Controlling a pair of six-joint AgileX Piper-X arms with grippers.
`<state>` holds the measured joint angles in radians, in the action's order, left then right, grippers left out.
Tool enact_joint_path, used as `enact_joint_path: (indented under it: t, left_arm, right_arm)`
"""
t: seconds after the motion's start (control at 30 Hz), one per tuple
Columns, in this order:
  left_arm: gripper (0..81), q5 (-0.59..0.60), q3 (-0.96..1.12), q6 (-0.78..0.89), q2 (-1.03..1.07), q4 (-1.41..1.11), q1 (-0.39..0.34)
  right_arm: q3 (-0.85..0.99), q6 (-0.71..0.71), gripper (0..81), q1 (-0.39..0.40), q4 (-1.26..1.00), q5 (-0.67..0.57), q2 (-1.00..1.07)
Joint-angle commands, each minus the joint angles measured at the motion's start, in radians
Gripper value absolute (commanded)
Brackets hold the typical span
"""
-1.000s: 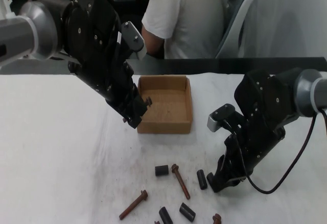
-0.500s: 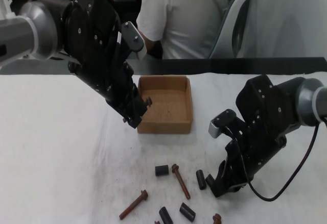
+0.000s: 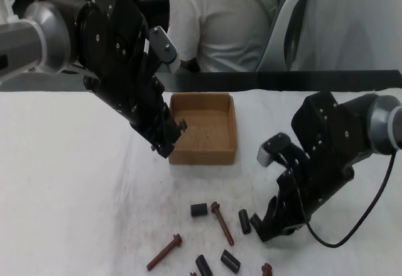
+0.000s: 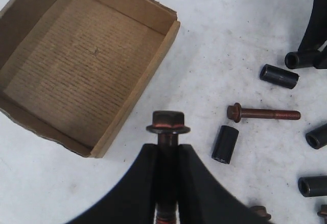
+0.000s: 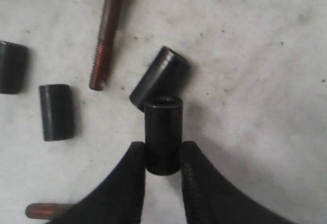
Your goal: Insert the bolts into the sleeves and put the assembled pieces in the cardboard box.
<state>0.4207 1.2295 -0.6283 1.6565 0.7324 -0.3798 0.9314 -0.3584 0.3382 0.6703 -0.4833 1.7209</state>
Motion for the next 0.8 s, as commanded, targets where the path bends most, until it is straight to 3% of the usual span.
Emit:
enact_joint_path:
  t: [0.0, 0.2, 0.3, 0.5, 0.77]
  left_arm:
    - [0.2, 0.007, 0.007, 0.014, -0.020, -0.011, 0.002]
    - [0.2, 0.036, 0.008, 0.045, -0.020, -0.020, 0.002]
    - [0.2, 0.129, 0.008, 0.112, -0.020, -0.056, 0.002]
    - [0.2, 0.401, 0.008, 0.441, -0.020, -0.369, 0.002]
    - [0.2, 0.502, -0.002, 0.829, -0.020, -0.845, 0.005]
  right_arm:
    - [0.042, -0.007, 0.8, 0.001, -0.030, -0.054, -0.094]
    - [0.066, 0.119, 0.8, 0.001, -0.110, -0.189, -0.163]
    - [0.066, 0.169, 0.8, 0.005, -0.146, -0.259, -0.166]
    - [0.066, 0.184, 0.8, 0.046, -0.159, -0.257, -0.166]
    - [0.066, 0.243, 0.8, 0.082, -0.214, -0.282, -0.166]
